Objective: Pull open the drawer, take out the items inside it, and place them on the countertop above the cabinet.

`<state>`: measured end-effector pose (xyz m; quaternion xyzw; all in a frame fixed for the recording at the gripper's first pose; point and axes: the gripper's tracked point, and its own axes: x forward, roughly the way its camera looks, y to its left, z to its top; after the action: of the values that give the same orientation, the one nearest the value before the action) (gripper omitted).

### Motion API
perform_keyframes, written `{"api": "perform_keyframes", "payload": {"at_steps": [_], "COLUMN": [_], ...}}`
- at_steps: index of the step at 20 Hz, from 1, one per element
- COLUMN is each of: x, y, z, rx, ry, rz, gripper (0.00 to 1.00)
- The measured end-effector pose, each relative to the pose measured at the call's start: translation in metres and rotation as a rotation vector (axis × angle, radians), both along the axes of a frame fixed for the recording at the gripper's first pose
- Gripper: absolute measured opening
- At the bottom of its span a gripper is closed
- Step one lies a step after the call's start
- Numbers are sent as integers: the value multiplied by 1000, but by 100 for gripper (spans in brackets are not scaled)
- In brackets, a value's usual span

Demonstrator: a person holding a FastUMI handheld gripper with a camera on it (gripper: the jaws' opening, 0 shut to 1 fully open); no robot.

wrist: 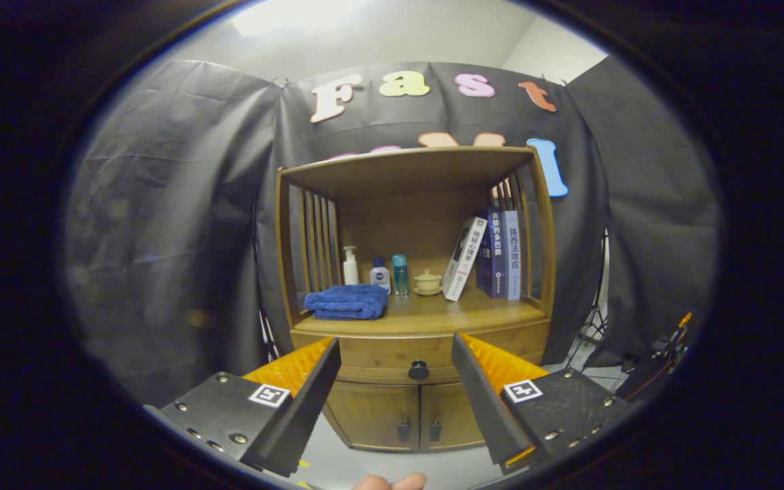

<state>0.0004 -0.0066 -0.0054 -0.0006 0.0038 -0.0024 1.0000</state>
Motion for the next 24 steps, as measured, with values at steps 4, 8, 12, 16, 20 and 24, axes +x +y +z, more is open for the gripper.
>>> {"api": "perform_keyframes", "payload": {"at_steps": [4, 8, 12, 16, 20, 24], "x": [5, 15, 32, 53, 79, 103], "y": [-5, -13, -20, -29, -33, -34], "z": [-2, -8, -21, -34, -46, -60], "rx": [-9, -19, -34, -39, -19, -20], "ry": [0, 16, 34, 53, 57, 76], "rz": [-13, -35, -47, -61, -68, -68], "gripper": [99, 98, 99, 98, 98, 99]}}
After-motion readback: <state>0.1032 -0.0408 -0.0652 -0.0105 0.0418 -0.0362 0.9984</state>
